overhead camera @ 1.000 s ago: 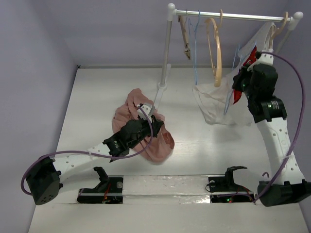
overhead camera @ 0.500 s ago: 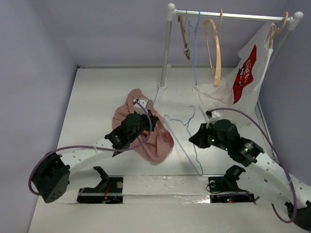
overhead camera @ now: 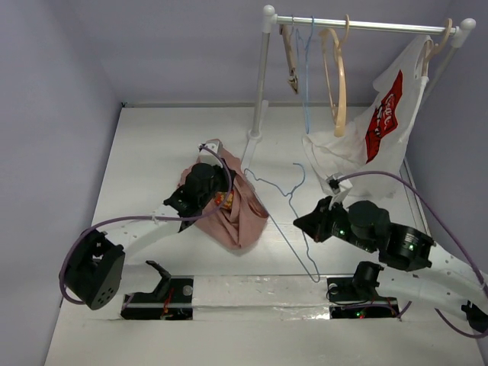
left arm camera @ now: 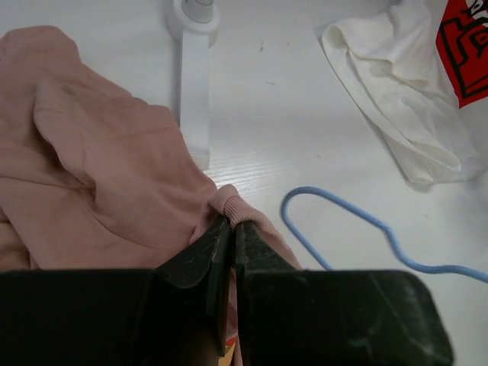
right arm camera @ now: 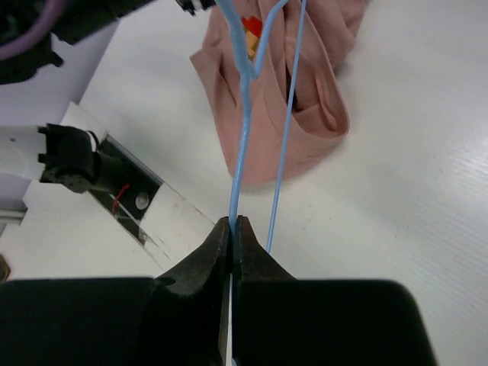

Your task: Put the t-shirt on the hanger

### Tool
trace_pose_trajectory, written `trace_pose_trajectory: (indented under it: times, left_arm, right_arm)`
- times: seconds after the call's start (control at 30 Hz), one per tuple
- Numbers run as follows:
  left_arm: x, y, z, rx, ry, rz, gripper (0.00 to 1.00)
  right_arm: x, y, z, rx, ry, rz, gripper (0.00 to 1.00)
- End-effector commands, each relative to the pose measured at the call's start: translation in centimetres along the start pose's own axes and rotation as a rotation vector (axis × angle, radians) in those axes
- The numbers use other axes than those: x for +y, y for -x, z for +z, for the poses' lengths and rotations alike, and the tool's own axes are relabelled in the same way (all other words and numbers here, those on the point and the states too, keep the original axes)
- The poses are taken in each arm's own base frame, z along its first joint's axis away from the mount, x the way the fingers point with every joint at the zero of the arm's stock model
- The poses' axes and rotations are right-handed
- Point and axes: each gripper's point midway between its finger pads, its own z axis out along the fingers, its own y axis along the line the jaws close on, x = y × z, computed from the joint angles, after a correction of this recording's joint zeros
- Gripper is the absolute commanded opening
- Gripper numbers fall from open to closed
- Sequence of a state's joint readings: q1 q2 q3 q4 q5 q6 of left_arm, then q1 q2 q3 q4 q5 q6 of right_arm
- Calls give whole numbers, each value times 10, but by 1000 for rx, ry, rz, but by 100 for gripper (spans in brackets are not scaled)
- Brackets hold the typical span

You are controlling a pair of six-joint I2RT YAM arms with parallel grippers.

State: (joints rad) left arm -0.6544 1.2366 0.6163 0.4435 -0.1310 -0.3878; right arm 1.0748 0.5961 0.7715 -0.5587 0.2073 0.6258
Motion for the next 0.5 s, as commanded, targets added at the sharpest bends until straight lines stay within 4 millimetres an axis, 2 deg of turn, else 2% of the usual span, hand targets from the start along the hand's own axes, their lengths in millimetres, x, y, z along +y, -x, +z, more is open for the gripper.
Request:
trace_pose_trajectory:
  times: [0.0, 0.1, 0.23, 0.33, 0.47]
  left_arm:
    - [-14, 32, 6, -68, -47, -23, 0]
    - [-19, 34, 8, -63, -69, -29, 0]
    - [-25, 37, 6, -65, -94, -38, 0]
    - [-25, 42, 2, -74, -89, -39, 0]
    - [-24, 42, 0, -77, -87, -42, 0]
  right_arm:
    - [16, 41, -26, -119, 47, -46, 0]
    - [22, 41, -29, -109, 83, -64, 0]
    - [16, 15, 1, -19, 56, -97, 0]
    - [19, 9, 10, -7, 72, -97, 0]
    - [22, 9, 9, -8, 92, -88, 0]
